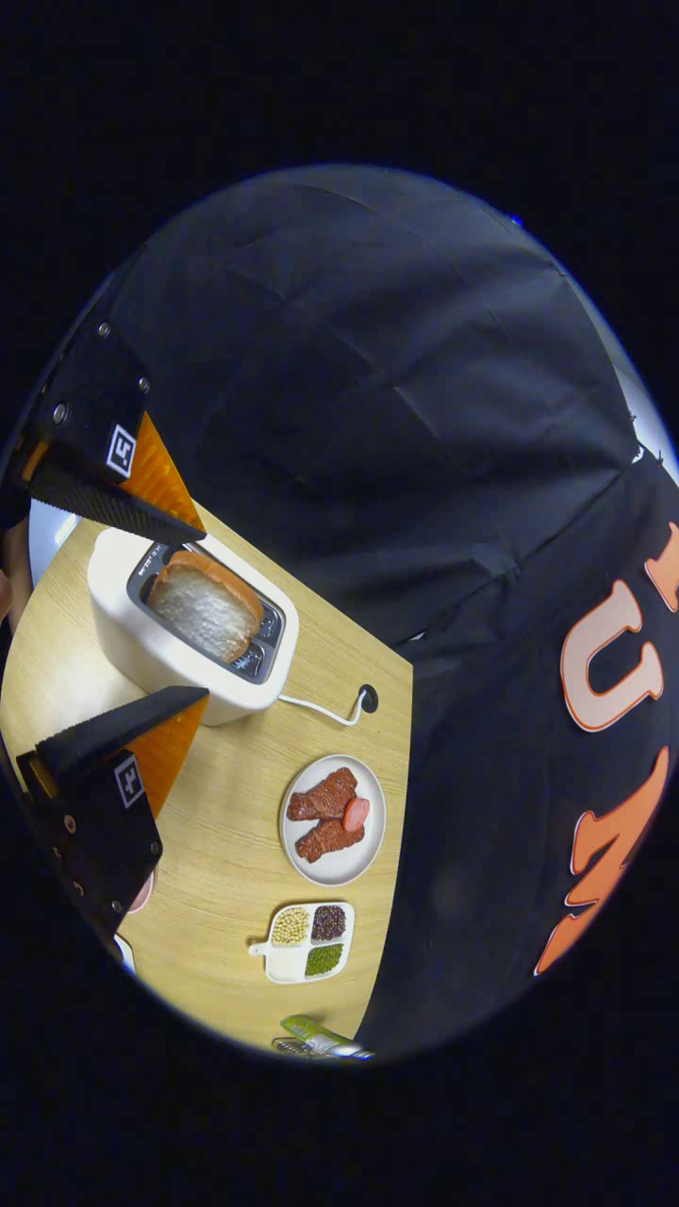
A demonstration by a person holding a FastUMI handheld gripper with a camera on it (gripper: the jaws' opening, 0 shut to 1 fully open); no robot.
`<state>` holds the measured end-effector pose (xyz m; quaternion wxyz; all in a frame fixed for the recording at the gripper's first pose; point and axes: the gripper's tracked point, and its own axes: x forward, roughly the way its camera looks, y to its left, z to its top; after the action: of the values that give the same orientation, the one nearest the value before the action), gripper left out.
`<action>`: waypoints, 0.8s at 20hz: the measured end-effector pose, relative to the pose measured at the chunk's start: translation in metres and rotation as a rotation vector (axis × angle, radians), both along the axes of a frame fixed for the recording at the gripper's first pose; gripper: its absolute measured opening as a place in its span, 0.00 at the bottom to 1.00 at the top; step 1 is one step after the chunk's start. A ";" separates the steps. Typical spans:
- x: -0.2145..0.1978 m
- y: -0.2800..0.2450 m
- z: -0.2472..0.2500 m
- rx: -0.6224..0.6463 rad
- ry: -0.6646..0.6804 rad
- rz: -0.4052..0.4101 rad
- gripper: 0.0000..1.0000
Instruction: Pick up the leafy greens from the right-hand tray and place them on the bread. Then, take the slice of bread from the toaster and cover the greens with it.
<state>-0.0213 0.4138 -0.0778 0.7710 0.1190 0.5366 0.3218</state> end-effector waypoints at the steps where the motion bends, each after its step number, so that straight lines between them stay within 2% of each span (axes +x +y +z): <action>1: 0.002 0.007 -0.002 -0.008 0.008 0.000 0.91; 9: 0.008 0.037 -0.025 -0.051 0.080 -0.027 0.88; 15: 0.012 0.033 -0.042 -0.083 0.139 -0.060 0.65; 16: 0.009 0.033 -0.043 -0.084 0.146 -0.054 0.57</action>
<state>-0.0120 0.4472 -0.1207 0.7424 0.1240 0.6011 0.2686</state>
